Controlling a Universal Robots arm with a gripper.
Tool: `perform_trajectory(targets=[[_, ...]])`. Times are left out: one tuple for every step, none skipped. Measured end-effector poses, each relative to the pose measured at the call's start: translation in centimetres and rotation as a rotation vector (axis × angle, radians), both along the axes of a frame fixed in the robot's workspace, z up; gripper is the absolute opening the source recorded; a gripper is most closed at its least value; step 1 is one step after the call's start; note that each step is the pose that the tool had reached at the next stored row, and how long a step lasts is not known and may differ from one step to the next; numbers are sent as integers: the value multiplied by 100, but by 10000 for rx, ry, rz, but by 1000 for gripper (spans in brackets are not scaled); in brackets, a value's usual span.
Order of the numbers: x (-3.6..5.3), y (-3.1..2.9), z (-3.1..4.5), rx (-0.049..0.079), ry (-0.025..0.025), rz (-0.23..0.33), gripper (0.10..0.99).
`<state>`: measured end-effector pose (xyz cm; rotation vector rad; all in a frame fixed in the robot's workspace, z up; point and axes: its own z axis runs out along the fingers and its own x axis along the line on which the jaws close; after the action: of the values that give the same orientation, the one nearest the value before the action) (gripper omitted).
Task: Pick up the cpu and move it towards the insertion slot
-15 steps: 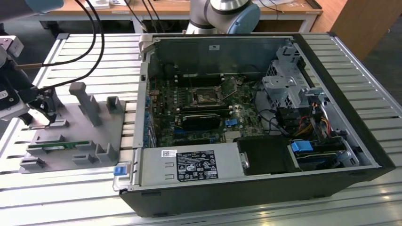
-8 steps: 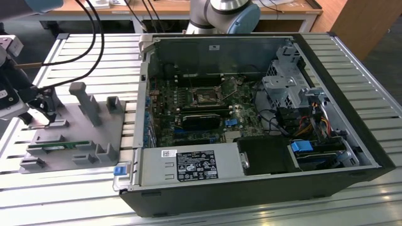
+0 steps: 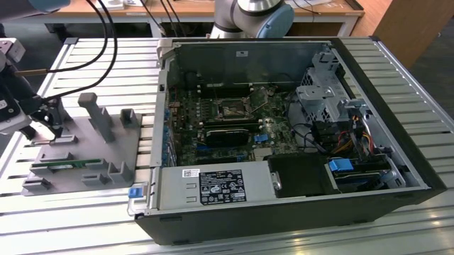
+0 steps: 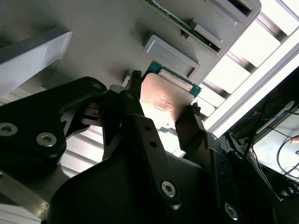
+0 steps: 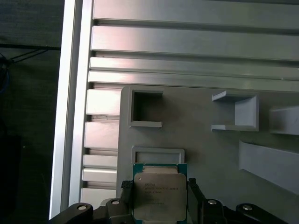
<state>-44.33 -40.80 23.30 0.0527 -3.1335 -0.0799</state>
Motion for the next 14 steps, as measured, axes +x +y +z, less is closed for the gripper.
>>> perform_trajectory(targets=[[0, 0, 3, 0, -1, 1, 541], [0, 0, 6, 1, -2, 0, 541], [0, 0, 10, 0, -1, 0, 541], [0, 0, 15, -1, 1, 0, 541], [0, 0, 20, -1, 2, 0, 541], [0, 0, 25, 0, 1, 0, 541], [0, 0, 30, 0, 0, 0, 541], [0, 1, 33, 0, -1, 1, 541], [0, 1, 38, 0, -1, 1, 541], [0, 1, 46, -1, 2, 0, 541], [0, 1, 52, 0, 1, 0, 541], [0, 2, 60, 0, 0, 0, 541], [0, 2, 71, 0, 0, 1, 541], [0, 2, 82, 0, 0, 0, 541]])
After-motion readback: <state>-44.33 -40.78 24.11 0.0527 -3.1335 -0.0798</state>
